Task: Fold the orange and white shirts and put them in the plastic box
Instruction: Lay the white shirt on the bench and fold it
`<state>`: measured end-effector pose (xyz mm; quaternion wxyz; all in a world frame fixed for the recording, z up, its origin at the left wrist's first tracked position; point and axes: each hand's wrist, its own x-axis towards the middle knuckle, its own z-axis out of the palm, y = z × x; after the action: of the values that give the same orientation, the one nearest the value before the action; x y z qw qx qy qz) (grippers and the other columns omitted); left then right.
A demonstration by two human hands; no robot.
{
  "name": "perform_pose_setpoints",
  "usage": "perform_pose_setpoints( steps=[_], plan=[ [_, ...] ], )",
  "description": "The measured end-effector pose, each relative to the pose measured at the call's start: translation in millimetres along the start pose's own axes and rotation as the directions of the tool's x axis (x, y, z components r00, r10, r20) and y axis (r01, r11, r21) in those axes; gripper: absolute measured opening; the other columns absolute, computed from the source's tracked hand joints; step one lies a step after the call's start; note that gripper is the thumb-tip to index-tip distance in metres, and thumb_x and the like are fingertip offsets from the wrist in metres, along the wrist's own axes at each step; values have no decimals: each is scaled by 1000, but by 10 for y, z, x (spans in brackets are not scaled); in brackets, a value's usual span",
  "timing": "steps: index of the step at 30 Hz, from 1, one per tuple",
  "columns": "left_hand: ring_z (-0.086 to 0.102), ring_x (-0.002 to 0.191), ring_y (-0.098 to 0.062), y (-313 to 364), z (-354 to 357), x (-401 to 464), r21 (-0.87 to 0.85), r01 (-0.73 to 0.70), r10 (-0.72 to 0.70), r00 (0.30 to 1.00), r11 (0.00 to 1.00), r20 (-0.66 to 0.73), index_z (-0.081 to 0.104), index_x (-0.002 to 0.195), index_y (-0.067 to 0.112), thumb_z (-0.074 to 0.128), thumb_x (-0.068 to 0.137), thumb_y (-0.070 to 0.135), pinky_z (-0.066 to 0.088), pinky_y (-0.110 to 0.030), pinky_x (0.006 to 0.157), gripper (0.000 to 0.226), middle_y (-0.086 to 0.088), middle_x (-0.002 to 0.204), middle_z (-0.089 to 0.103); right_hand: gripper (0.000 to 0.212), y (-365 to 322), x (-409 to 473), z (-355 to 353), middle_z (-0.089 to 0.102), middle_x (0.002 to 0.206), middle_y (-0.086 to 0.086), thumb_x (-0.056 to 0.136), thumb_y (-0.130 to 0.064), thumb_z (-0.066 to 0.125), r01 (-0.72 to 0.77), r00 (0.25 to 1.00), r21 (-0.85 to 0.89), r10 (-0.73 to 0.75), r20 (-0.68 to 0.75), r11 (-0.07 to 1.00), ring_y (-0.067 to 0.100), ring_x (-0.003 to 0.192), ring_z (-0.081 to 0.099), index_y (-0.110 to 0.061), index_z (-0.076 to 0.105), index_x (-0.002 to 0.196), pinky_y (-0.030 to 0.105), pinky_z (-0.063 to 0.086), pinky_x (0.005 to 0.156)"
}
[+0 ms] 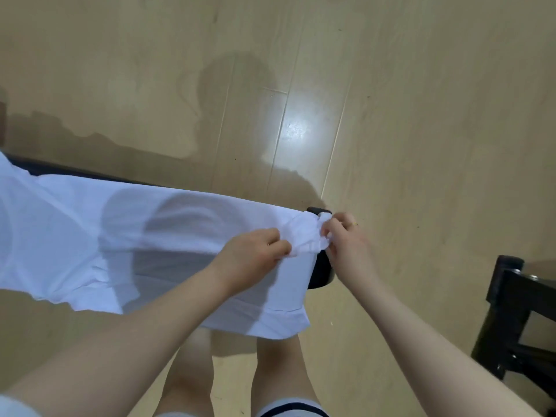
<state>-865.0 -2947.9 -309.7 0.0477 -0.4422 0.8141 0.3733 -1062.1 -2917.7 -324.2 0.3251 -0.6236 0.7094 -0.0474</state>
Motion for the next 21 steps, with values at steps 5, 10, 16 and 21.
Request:
perform_pose_setpoints(
  steps=[5,10,16,21],
  plan=[
    [49,47,-22,20,303,-169,182,-131,100,980,975,170,60,101,26,61,60,12,22,-20,43,43,-3,67,53,18,-26,-191,125,55,101,3,83,-4,45,-615,734,672,611,297,412,15,86,57,-18,55,76,24,48,73],
    [59,66,-27,26,257,-141,169,-170,136,971,971,194,55,125,27,39,80,17,30,-25,50,49,-8,83,58,24,-128,43,204,59,80,3,79,-35,62,-681,684,640,620,384,356,19,74,55,-12,55,75,35,47,72],
    [59,84,-36,94,290,-59,-67,366,-353,923,928,151,-10,147,25,35,96,24,36,-33,62,67,-13,106,63,15,-39,94,212,43,72,6,87,-18,55,-505,727,847,612,311,169,19,70,39,-13,51,73,32,35,64],
    [57,102,-35,74,309,-134,52,352,-356,926,934,127,20,144,19,43,94,26,40,-35,67,56,-8,122,54,16,-21,-84,385,53,88,3,89,-26,52,-552,475,833,840,264,51,22,82,52,-14,50,99,34,46,72]
  ],
)
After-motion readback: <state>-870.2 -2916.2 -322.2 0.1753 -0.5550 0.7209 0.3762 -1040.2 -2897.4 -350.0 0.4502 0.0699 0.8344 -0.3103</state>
